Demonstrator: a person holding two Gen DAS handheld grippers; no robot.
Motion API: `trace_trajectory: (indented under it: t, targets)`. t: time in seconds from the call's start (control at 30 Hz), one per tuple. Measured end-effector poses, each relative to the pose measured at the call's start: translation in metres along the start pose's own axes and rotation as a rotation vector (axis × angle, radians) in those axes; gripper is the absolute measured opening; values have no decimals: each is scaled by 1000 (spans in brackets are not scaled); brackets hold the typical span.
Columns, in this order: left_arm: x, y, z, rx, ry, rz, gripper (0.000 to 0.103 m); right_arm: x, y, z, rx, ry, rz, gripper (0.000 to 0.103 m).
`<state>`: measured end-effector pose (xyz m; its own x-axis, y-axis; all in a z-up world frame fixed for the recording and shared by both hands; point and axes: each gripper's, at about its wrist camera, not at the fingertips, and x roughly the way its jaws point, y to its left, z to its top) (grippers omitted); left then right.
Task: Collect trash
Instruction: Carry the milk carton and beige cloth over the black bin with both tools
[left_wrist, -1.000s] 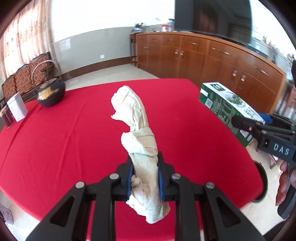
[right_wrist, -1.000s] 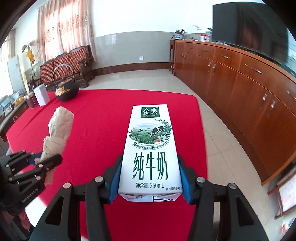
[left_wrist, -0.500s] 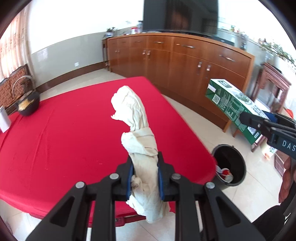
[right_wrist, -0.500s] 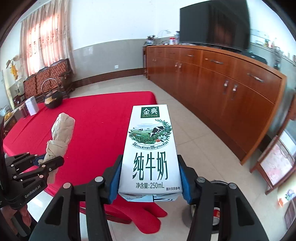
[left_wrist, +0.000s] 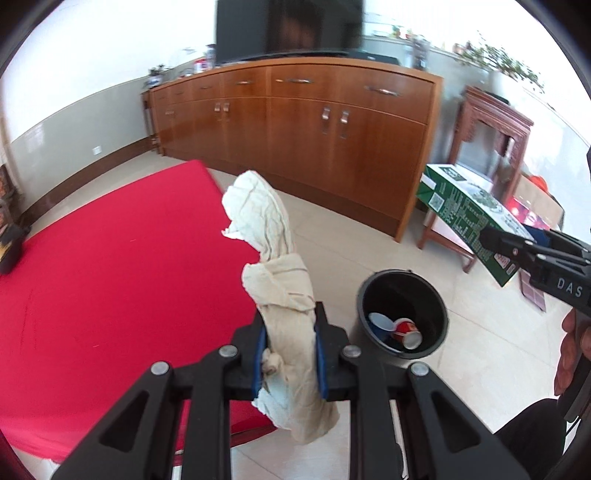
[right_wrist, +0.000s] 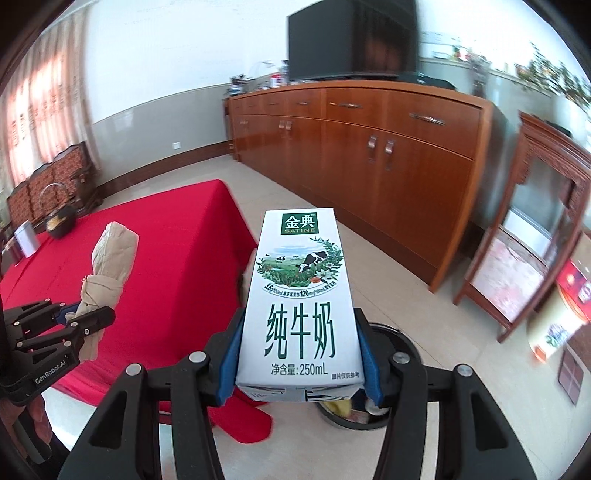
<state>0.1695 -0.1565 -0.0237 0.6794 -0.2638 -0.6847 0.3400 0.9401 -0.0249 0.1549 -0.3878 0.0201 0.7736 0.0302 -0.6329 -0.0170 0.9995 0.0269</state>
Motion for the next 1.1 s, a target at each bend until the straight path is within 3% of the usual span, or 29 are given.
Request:
trace_trajectory:
  t: [0.33, 0.6, 0.87, 1.1]
  targets:
    - [59, -82, 5, 152, 80, -115, 23, 18, -89, -35, 73, 59, -77, 56]
    - [103, -118, 2, 185, 176, -229, 23, 59, -131, -74, 54, 165, -79, 56]
    - [159, -148, -6, 249, 240, -255, 23, 112, -159, -100, 41, 232, -34, 56]
    - [218, -166, -22, 258, 352, -307, 24, 171, -179, -125, -21, 307, 74, 56]
